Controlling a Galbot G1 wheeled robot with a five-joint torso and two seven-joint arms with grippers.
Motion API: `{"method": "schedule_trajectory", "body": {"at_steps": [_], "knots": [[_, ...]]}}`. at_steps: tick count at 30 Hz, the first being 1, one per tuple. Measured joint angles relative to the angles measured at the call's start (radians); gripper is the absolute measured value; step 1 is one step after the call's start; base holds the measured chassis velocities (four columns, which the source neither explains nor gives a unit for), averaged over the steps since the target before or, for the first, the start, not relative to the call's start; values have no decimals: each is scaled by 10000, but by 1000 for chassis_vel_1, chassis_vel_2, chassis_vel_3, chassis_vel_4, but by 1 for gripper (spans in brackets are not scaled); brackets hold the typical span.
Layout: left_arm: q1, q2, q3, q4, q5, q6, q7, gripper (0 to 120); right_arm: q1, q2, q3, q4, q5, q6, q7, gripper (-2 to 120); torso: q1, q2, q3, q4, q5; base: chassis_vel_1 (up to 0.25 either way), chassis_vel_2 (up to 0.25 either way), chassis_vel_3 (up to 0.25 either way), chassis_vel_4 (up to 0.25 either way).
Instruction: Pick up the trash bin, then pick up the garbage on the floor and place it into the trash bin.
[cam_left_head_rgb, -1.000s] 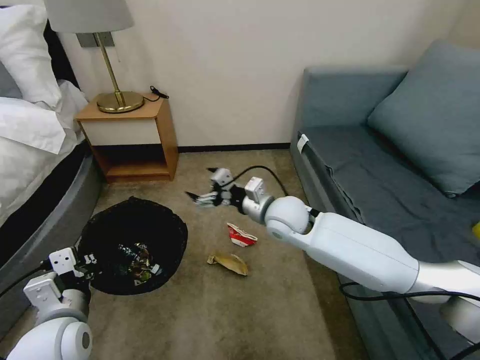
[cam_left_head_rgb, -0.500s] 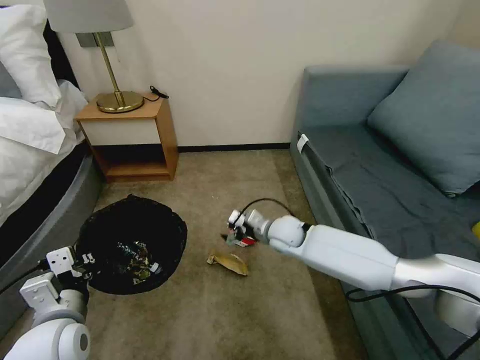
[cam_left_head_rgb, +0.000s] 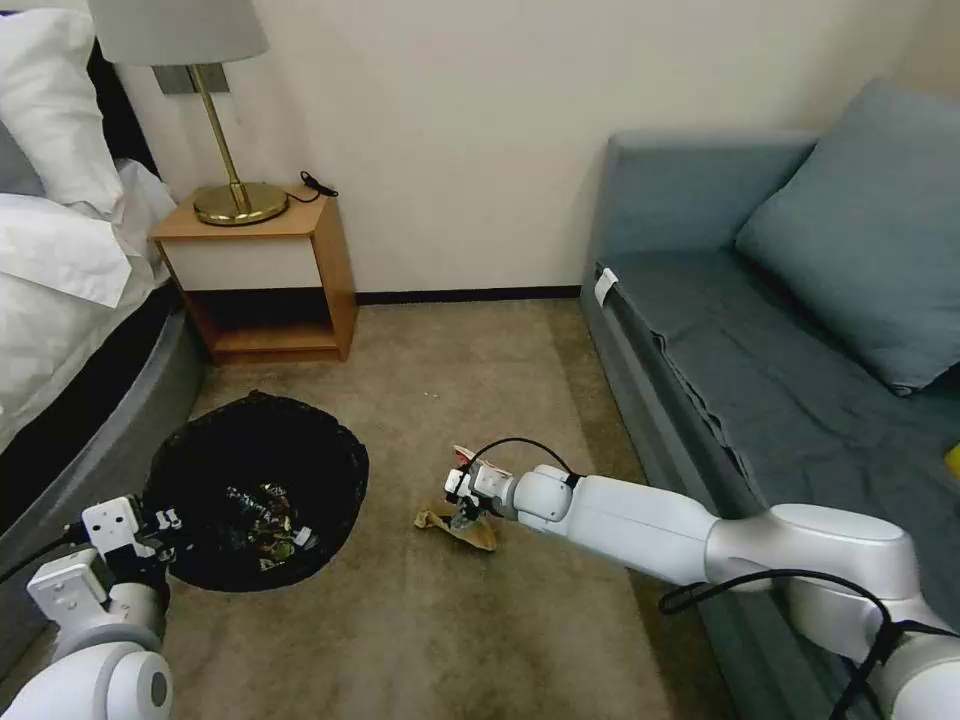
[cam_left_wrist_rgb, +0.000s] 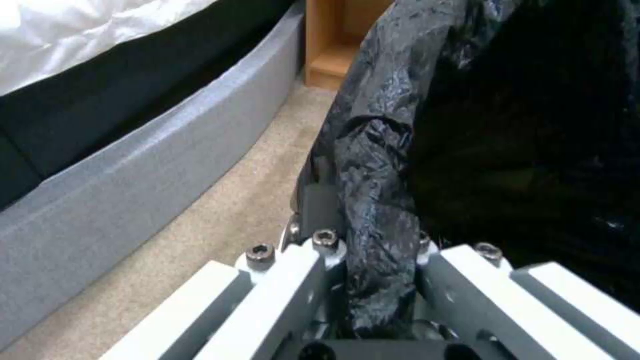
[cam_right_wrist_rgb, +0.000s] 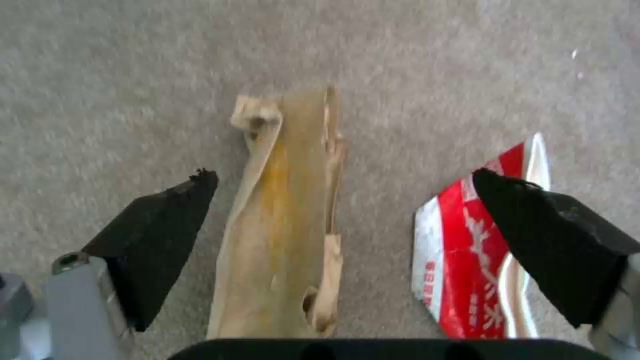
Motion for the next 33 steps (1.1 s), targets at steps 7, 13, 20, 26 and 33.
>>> {"method": "schedule_trajectory", "body": {"at_steps": [7, 13, 20, 26, 33], "knots": [[-3, 0, -37, 45, -25, -35, 5, 1, -315, 410, 89, -1098, -245, 326, -195, 98, 0, 0, 0, 0, 2, 0, 0, 0, 0], [-6, 0, -22, 67, -24, -40, 8, 1, -475, 497, 205, -1523, -401, 447, -297, 98, 0, 0, 0, 0, 1, 0, 0, 0, 0], [22, 0, -12, 75, -15, -68, 11, 1, -782, 717, 500, -2262, -705, 679, -386, 97, 0, 1, 0, 0, 1, 0, 0, 0, 0], [49, 0, -27, 75, -8, -104, 11, 1, -911, 815, 566, -2492, -821, 799, -418, 97, 0, 1, 0, 0, 1, 0, 0, 0, 0], [58, 0, -18, 75, 15, -117, 11, 1, -1025, 876, 607, -2602, -895, 918, -434, 96, 0, 0, 0, 0, 1, 0, 0, 0, 0]]}}
